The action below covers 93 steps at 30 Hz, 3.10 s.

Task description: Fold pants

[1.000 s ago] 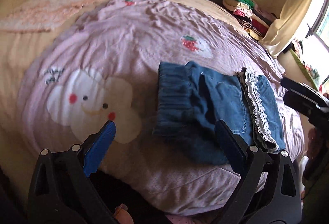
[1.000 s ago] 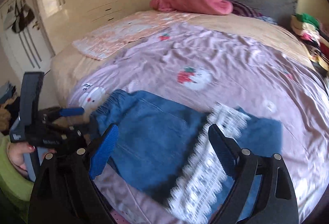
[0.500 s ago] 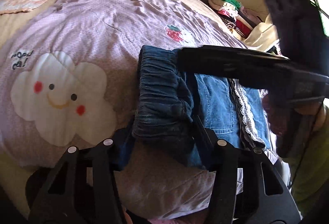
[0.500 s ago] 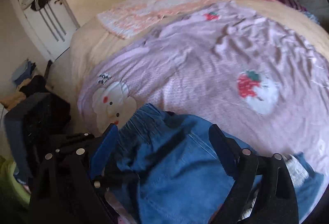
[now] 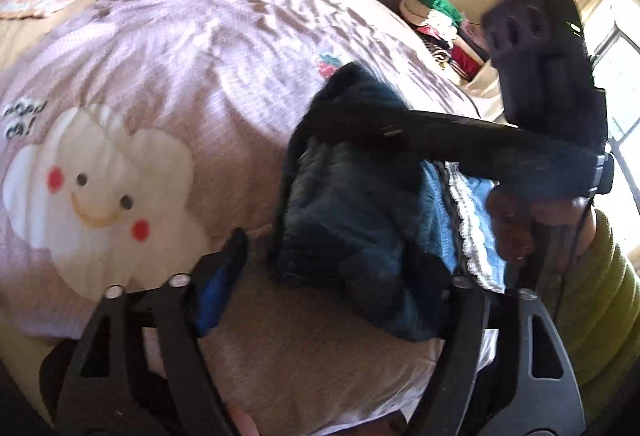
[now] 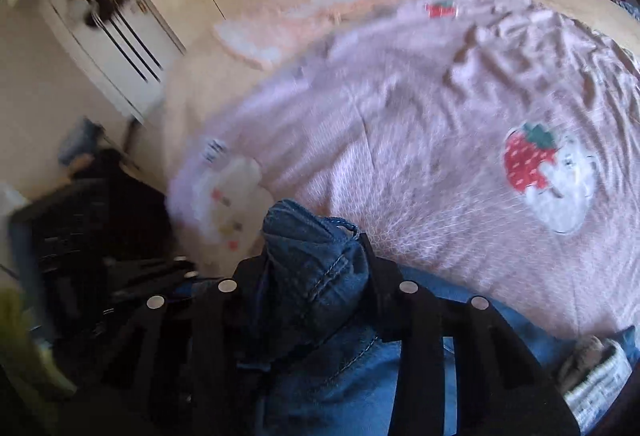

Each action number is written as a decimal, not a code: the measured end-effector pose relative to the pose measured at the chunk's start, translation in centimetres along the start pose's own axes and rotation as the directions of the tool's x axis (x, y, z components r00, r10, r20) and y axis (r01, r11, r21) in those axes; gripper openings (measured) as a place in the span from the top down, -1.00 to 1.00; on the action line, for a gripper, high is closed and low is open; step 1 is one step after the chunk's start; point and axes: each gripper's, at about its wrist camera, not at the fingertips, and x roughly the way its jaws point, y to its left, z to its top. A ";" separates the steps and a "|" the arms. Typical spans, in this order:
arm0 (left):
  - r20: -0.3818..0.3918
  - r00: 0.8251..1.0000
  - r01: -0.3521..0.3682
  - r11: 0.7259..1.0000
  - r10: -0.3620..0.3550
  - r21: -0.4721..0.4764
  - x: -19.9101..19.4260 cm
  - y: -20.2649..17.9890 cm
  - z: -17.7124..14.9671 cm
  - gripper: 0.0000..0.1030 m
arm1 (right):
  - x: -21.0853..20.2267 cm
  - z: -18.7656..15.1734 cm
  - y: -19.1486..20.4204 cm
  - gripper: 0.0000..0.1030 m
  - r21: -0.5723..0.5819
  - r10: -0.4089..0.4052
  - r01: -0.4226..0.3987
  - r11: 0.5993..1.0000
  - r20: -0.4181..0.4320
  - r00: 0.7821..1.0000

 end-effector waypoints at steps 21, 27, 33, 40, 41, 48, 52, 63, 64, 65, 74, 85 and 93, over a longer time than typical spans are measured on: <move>-0.071 0.987 0.156 0.973 -0.146 0.172 6.6 -17.7 1.2 0.00 | -17.4 -8.4 -10.5 0.24 0.178 -0.022 -0.037 0.983 0.316 0.949; -0.102 0.986 0.152 0.968 -0.134 0.202 7.8 -19.0 0.0 -0.22 | -19.2 -12.4 -12.9 -0.21 0.293 -0.069 -0.042 0.955 0.358 0.931; -0.203 0.957 0.255 0.932 -0.205 0.259 9.4 -21.5 -2.3 -0.26 | -20.8 -16.0 -13.7 -0.40 0.378 -0.203 0.066 0.924 0.336 0.920; -0.247 0.936 0.324 0.889 -0.252 0.322 8.3 -21.3 -4.2 -0.26 | -22.2 -18.9 -11.5 -0.42 0.406 -0.292 0.143 0.902 0.332 0.897; -0.226 0.938 0.325 0.893 -0.263 0.312 7.6 -20.8 -3.6 -0.28 | -22.4 -19.0 -11.0 -0.42 0.398 -0.301 0.156 0.904 0.333 0.894; -0.077 0.993 0.110 0.947 -0.090 0.303 5.1 -17.5 0.2 -0.42 | -22.5 -19.8 -5.8 -0.42 0.284 -0.335 0.241 0.928 0.354 0.873; -0.043 0.999 0.019 0.956 -0.007 0.291 5.8 -16.8 2.1 -0.45 | -20.1 -20.2 -2.9 -0.42 0.152 -0.346 0.315 0.937 0.283 0.894; -0.069 0.993 -0.062 0.913 0.097 0.402 9.5 -19.8 2.3 -0.45 | -16.3 -19.5 -2.9 0.00 0.065 -0.413 0.410 0.910 0.225 0.882; -0.067 0.992 -0.070 0.910 0.107 0.409 9.8 -19.9 2.3 -0.45 | -16.1 -19.5 -2.9 0.16 0.060 -0.403 0.400 0.914 0.222 0.888; -0.067 0.991 -0.078 0.907 0.117 0.415 10.1 -20.0 2.2 -0.45 | -15.9 -19.6 -2.8 0.20 0.052 -0.384 0.382 0.923 0.217 0.897; -0.085 0.986 -0.098 0.902 0.146 0.421 11.6 -20.1 2.0 -0.45 | -16.6 -21.1 -3.2 0.65 0.070 -0.321 0.314 0.947 0.227 0.919; -0.066 0.981 -0.133 0.886 0.180 0.443 12.5 -20.0 1.6 -0.45 | -16.0 -22.8 -4.2 0.74 0.143 -0.341 0.317 0.938 0.209 0.916; -0.066 0.982 -0.132 0.889 0.179 0.439 12.9 -19.8 1.6 -0.47 | -15.9 -22.9 -4.3 0.72 0.183 -0.337 0.302 0.936 0.206 0.919</move>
